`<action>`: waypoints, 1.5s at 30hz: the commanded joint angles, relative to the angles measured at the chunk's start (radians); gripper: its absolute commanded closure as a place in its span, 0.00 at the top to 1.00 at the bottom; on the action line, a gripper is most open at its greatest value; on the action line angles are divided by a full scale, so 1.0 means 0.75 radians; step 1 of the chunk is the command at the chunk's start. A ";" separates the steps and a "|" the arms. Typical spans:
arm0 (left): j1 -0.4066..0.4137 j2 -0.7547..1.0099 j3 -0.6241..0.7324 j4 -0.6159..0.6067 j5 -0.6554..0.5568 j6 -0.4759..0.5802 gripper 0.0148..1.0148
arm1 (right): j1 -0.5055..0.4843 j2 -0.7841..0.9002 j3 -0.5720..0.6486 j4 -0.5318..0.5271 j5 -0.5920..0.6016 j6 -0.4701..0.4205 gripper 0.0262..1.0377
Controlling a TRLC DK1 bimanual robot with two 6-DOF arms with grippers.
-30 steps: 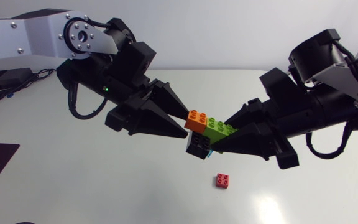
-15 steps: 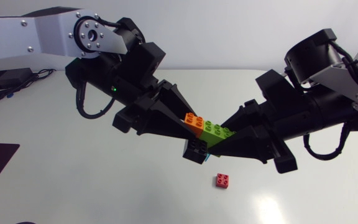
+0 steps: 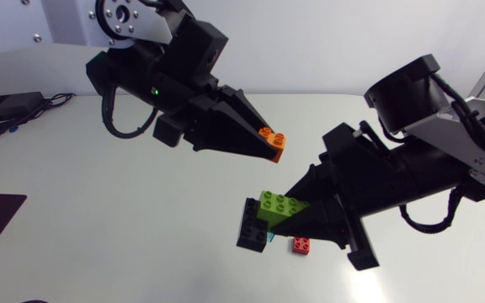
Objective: Disassemble duplo
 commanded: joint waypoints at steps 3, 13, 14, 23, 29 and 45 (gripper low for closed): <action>0.019 -0.007 -0.043 -0.029 -0.033 0.100 0.23 | -0.004 -0.016 -0.043 0.044 0.032 0.031 0.13; 0.145 -0.005 -0.594 0.478 -0.408 0.190 0.24 | -0.209 -0.081 0.018 -0.033 -0.023 -0.020 0.13; 0.154 0.007 -0.622 0.515 -0.412 0.192 0.24 | -0.207 -0.081 0.022 -0.035 -0.023 -0.018 0.13; 0.117 0.103 -0.874 0.871 -0.500 0.127 0.32 | -0.193 -0.089 0.024 -0.029 -0.025 0.005 0.13; 0.092 0.153 -0.962 1.067 -0.561 0.074 0.57 | -0.189 -0.093 0.020 -0.027 -0.025 0.013 0.14; -0.078 -0.377 -1.068 1.161 -0.804 0.018 0.90 | -0.242 0.046 0.114 -0.058 -0.070 0.080 0.14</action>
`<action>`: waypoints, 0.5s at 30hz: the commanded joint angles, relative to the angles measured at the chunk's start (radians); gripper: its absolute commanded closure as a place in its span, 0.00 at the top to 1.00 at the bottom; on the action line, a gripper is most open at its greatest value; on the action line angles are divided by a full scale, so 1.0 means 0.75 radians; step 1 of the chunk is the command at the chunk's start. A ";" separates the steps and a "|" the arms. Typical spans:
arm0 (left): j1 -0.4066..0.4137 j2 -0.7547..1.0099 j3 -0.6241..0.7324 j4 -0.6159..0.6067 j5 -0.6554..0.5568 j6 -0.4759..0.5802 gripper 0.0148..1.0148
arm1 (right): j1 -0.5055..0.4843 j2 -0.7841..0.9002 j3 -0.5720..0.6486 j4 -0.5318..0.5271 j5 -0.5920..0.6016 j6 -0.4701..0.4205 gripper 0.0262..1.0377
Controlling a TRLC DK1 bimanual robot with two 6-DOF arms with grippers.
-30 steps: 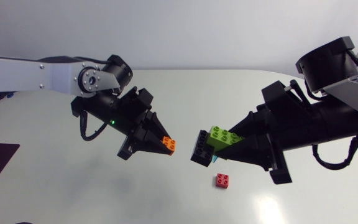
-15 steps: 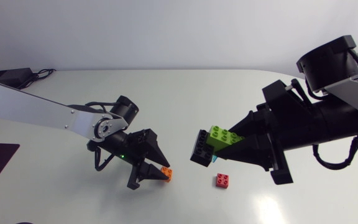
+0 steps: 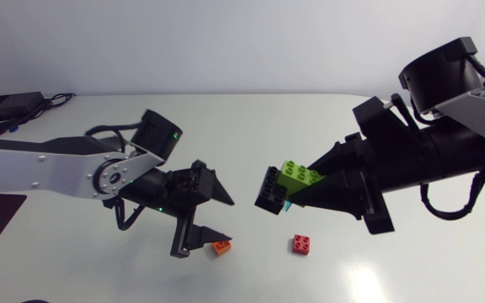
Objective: Disassemble duplo
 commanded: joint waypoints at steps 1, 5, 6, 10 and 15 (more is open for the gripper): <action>-0.084 -0.193 -0.058 0.071 -0.086 -0.020 0.90 | -0.041 0.083 0.069 -0.031 -0.031 0.049 0.14; -0.193 -0.320 -0.109 0.172 -0.272 0.015 0.90 | -0.086 0.169 0.138 -0.086 -0.070 0.077 0.14; -0.207 -0.334 -0.115 0.184 -0.311 0.033 0.90 | -0.099 0.183 0.155 -0.104 -0.080 0.082 0.14; -0.256 -0.395 -0.166 0.280 -0.452 0.100 0.90 | -0.131 0.226 0.206 -0.155 -0.117 0.129 0.14; -0.344 -0.467 -0.281 0.505 -0.667 0.203 0.90 | -0.140 0.288 0.251 -0.243 -0.119 0.137 0.14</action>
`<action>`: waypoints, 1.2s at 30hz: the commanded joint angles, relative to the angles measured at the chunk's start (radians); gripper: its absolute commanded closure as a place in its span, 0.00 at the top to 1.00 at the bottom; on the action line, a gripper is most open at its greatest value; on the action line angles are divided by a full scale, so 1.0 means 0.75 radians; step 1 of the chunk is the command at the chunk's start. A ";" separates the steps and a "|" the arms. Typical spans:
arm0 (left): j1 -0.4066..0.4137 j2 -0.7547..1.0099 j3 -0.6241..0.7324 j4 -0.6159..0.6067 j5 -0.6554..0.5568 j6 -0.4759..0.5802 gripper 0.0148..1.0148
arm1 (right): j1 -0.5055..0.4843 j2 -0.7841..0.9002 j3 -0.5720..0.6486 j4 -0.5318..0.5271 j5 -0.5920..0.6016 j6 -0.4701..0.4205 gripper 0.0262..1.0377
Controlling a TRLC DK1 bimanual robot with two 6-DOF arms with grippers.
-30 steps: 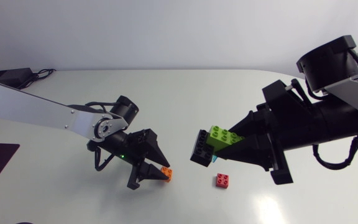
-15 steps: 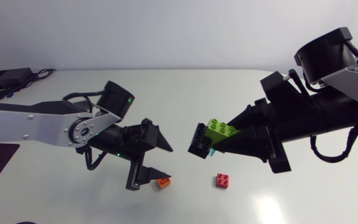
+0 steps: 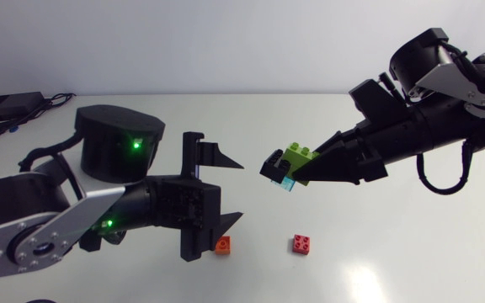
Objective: Disassemble duplo
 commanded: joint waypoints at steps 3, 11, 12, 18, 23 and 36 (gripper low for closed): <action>-0.063 -0.081 -0.070 0.088 -0.096 0.130 0.90 | -0.010 0.077 0.033 -0.050 -0.012 0.042 0.14; -0.083 -0.136 0.002 0.090 -0.170 -0.013 0.90 | -0.047 0.156 0.018 -0.038 -0.042 0.089 0.14; -0.067 -0.124 0.075 -0.050 -0.078 -0.138 0.90 | -0.049 0.132 -0.002 -0.015 -0.075 0.079 0.14; 0.248 0.035 0.274 -0.330 0.669 -0.580 0.90 | -0.092 -0.034 -0.098 0.142 -0.212 0.065 0.14; 0.397 0.191 0.378 -0.326 1.012 -0.780 0.90 | -0.126 -0.140 -0.127 0.171 -0.306 0.032 0.14; 0.416 0.353 0.529 -0.350 1.303 -0.983 0.86 | 0.027 -0.273 -0.219 0.435 -0.314 0.218 0.14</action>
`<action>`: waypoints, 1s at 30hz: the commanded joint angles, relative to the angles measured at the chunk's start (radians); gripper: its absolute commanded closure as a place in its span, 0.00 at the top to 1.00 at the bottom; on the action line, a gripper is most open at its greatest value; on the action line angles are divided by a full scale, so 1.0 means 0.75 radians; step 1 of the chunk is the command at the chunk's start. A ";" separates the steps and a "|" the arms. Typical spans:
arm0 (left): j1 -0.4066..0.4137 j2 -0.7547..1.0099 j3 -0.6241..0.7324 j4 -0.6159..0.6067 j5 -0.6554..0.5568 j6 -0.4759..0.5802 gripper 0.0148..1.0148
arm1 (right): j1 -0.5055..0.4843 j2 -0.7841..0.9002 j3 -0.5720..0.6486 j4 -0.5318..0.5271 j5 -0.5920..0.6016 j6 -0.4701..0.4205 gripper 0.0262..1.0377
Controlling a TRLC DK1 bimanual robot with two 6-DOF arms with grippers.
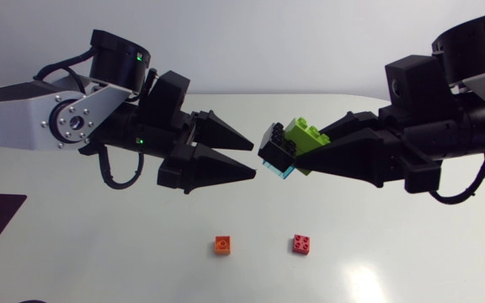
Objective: Disassemble duplo
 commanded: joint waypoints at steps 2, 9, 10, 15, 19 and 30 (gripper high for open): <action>-0.035 0.023 0.052 -0.004 0.029 -0.068 0.85 | 0.010 0.011 -0.026 0.027 -0.005 0.043 0.14; -0.092 0.005 0.060 0.000 0.067 -0.129 0.85 | 0.001 0.036 -0.004 0.035 -0.005 0.037 0.14; -0.099 -0.001 0.058 0.000 0.067 -0.133 0.85 | -0.001 0.040 -0.004 0.042 -0.005 0.037 0.14; -0.121 -0.069 0.036 -0.002 0.096 -0.164 0.85 | 0.001 0.058 -0.002 0.046 -0.007 0.037 0.15; -0.131 -0.085 0.034 -0.002 0.104 -0.174 0.82 | 0.010 0.048 0.002 0.044 -0.009 0.047 0.15; -0.142 -0.040 0.030 0.037 0.116 -0.168 0.75 | 0.004 0.026 0.017 0.017 -0.050 0.070 0.15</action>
